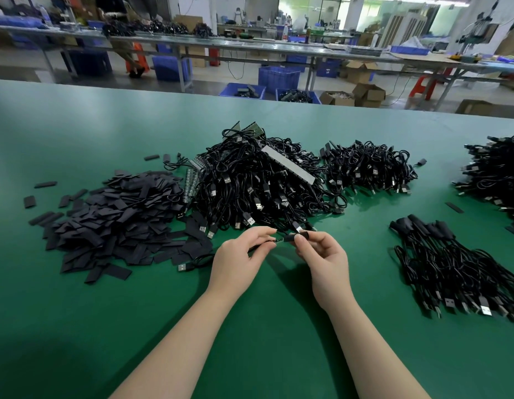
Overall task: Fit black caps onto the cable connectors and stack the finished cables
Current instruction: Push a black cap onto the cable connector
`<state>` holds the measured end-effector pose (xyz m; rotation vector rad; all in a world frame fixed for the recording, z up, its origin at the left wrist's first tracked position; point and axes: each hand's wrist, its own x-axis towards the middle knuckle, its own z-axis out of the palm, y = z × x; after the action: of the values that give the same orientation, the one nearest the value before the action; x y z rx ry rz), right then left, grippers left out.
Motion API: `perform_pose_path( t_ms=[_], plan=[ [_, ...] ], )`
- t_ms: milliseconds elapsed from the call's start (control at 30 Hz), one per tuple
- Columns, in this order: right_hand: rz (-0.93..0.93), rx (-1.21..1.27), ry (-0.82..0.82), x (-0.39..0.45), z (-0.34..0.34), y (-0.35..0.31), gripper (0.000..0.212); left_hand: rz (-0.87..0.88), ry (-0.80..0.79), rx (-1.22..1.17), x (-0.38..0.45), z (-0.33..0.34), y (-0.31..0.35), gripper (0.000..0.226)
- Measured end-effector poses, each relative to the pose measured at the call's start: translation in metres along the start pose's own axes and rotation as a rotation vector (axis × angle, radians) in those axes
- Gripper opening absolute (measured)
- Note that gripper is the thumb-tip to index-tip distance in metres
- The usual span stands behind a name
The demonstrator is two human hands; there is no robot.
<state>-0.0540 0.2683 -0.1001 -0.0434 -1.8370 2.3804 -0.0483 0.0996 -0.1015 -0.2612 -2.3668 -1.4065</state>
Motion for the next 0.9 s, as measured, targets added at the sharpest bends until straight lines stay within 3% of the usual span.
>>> perform_pose_path(
  t_ms=[900],
  plan=[
    [0.003,-0.081,-0.037,-0.0010,0.0015,0.0006,0.013,0.013,-0.037,0.022,0.0008,0.0008,-0.0018,0.021]
  ],
)
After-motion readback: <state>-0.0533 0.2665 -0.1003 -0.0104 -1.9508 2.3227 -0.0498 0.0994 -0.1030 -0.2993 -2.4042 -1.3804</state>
